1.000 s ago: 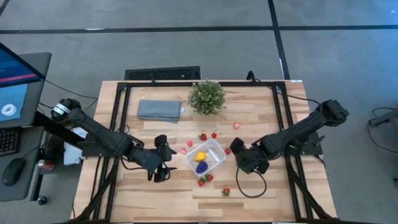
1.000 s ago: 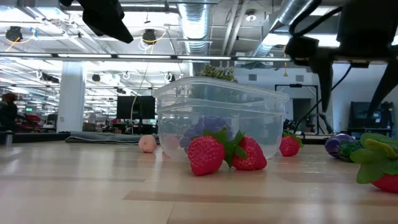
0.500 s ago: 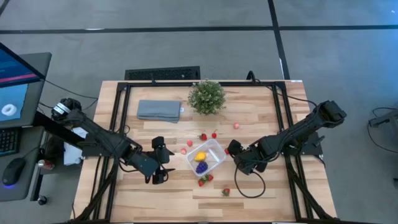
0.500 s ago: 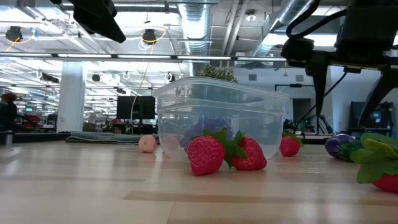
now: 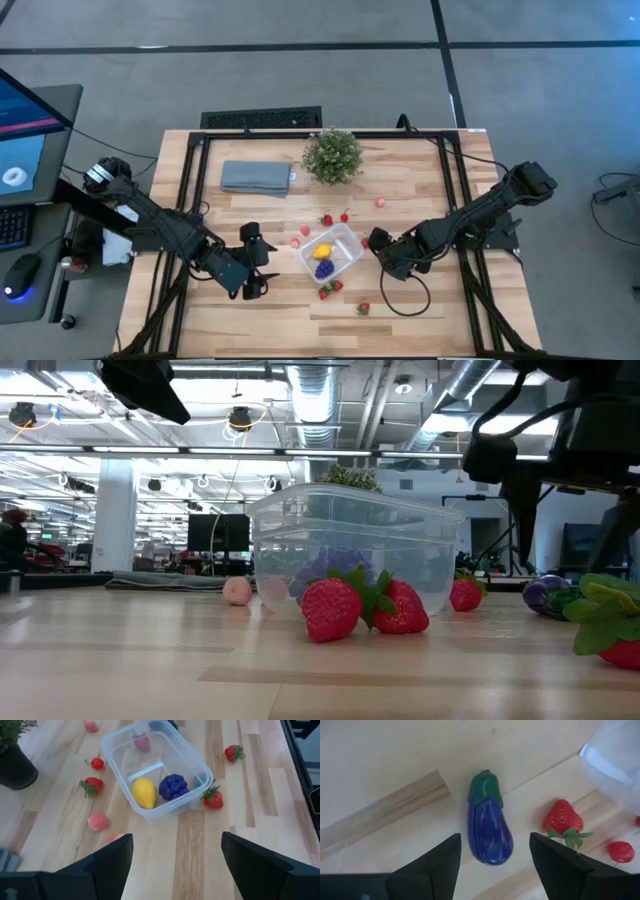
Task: Pick and placing Produce into tupperware
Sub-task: Put the eggplant into the transparent bin
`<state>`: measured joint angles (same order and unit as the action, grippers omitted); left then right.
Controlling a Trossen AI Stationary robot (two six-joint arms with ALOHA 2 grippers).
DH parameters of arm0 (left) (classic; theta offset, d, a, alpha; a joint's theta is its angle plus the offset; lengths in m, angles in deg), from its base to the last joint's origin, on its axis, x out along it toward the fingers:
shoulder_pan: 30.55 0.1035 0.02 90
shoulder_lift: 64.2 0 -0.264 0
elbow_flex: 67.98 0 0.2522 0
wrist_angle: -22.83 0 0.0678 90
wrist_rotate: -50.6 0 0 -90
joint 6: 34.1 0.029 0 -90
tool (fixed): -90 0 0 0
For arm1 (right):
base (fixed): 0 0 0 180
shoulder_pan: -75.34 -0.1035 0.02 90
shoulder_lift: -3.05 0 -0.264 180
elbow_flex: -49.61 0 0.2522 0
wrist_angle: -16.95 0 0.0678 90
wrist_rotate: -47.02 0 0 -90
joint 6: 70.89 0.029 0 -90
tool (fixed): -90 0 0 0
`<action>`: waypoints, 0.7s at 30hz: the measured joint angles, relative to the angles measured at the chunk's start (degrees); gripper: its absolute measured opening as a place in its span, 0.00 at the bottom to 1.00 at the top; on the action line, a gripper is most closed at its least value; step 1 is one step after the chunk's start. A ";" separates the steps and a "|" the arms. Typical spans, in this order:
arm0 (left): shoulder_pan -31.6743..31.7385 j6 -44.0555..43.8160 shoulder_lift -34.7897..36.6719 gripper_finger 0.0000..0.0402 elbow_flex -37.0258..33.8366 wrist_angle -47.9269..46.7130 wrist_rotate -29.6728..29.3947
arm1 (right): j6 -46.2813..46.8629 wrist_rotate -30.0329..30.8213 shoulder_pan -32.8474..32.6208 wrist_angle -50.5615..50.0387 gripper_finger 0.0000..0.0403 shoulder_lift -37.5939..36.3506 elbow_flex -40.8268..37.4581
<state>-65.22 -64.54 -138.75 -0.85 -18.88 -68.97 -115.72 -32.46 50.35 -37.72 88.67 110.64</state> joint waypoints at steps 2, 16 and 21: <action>0.00 -0.19 0.00 0.73 0.00 -0.04 -0.27 | -0.30 0.07 0.00 0.75 0.65 0.00 0.00; -0.12 -0.47 0.00 0.73 0.00 -0.06 -0.29 | -0.68 -1.54 0.00 4.88 0.65 -0.02 -3.03; -0.31 -0.45 0.00 0.73 0.00 -0.06 -0.60 | -0.23 -0.62 0.01 6.23 0.65 -0.02 -3.91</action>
<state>-65.53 -65.00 -138.75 -0.85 -18.94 -69.57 -115.95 -33.08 50.35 -31.49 88.65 106.72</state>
